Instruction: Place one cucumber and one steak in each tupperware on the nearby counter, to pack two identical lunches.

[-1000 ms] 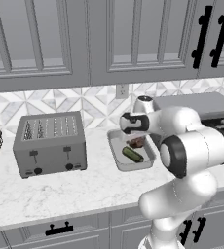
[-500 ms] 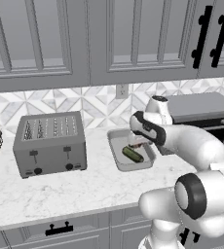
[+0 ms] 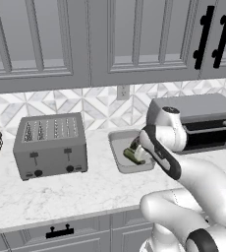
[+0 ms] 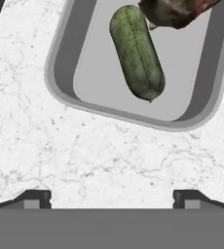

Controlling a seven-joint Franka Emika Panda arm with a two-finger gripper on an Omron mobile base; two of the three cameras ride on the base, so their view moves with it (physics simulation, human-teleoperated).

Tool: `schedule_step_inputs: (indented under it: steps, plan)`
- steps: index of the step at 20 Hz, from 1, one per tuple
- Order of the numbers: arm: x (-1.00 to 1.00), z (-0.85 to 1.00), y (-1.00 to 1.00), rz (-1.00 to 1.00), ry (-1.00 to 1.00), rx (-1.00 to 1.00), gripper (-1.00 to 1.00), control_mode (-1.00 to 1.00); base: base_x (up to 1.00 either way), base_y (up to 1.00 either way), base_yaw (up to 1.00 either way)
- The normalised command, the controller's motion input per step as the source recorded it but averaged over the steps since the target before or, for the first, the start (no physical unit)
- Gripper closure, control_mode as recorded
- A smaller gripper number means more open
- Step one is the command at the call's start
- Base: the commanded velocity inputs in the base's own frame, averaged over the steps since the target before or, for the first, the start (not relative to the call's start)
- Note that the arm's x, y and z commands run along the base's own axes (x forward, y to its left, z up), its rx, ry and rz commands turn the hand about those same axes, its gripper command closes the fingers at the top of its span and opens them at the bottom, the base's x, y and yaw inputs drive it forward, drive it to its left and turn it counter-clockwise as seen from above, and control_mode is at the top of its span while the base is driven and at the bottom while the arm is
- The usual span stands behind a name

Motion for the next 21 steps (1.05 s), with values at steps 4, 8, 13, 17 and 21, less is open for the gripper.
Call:
schedule_step_inputs:
  steps: [4,8,13,17,21]
  plan:
    - [-0.32,0.6,-0.02,0.0,0.3,-0.01,-1.0,-1.0,0.0,0.0,0.0]
    - [-0.51,0.8,-0.3,-0.03,0.2,0.0,-1.0,-1.0,0.0,0.0,0.0]
    - [-0.55,0.41,-0.19,-0.16,0.02,-0.01,-1.0,-1.0,0.0,0.0,0.0]
    - [-0.52,0.12,0.0,-0.19,-0.09,-0.09,-1.0,-1.0,0.0,0.0,0.0]
    - [-0.12,0.49,0.01,-0.1,-0.2,-0.05,-1.0,-1.0,0.0,0.0,0.0]
